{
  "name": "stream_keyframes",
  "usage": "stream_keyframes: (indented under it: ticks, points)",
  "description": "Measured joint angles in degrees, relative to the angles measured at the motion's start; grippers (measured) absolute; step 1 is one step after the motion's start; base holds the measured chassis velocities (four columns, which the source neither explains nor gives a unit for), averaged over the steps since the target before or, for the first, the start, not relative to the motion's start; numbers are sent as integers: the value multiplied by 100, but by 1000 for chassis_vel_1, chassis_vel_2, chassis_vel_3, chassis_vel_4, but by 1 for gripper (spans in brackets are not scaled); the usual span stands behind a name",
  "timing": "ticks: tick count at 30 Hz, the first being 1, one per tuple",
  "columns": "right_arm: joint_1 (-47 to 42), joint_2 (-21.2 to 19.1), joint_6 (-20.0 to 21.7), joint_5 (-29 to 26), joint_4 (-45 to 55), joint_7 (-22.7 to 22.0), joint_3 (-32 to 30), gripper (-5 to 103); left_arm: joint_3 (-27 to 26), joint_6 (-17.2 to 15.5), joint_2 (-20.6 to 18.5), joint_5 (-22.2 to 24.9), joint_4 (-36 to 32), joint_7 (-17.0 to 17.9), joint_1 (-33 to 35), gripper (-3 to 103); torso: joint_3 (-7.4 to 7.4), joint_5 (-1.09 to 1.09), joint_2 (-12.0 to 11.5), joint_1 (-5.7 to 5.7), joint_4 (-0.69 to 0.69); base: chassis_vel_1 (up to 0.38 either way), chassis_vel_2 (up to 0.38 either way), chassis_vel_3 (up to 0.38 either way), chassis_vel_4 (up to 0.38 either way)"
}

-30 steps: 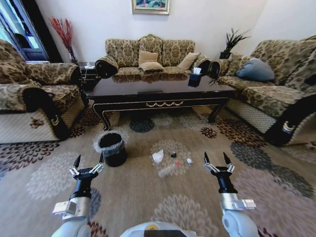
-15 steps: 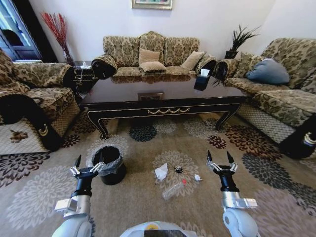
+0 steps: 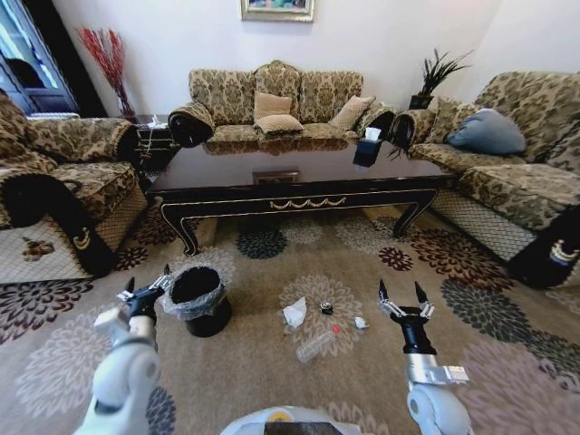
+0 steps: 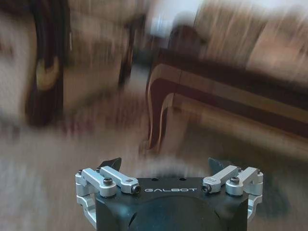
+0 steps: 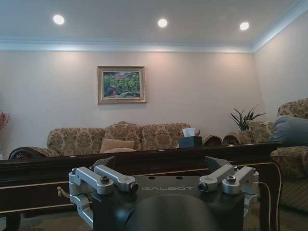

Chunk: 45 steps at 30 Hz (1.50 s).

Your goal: Move to the front of the table and pick up the trash from the floor, then place it into the trash bin.

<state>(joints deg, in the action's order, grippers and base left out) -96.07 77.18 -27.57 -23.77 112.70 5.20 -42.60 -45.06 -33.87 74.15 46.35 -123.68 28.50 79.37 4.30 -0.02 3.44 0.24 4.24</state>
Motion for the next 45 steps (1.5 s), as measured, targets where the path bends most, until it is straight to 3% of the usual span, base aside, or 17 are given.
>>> stream_keyframes:
  ticks: [3, 12, 18, 24, 35, 45]
  points:
    - [-24, 15, -12, -2, -104, -61, -18, 100, 29, -598, -207, 737, 581, 204, -493, 100, 0, 1, 0, 0, 0, 0, 0, 0, 0]
    - [-106, 77, -56, 12, -289, -106, -68, 100, 153, -683, -288, 855, 1619, 186, -1148, 100, 0, 2, 0, 0, 1, 0, 0, 0, 0]
    - [-108, 88, -68, 11, -348, -114, -112, 100, 106, -865, -282, 869, 1755, 480, -1150, 100, 0, 2, 0, 0, -1, 0, 0, 0, 0]
    - [-94, 108, -87, 34, -419, -115, -108, 100, 118, -869, -326, 709, 1976, 494, -1177, 100, 0, 1, 0, 0, 0, 0, 0, 0, 0]
    - [-74, 76, -81, 115, -470, -133, -55, 100, 388, -474, -221, 278, 2706, -167, -1341, 100, 0, 1, -1, 0, 0, 0, 0, 0, 0]
    - [-30, 15, -45, 66, -500, -167, -42, 100, 393, -363, -301, 189, 3069, -351, -1434, 100, 0, 2, 0, 0, 0, 0, 0, 0, 0]
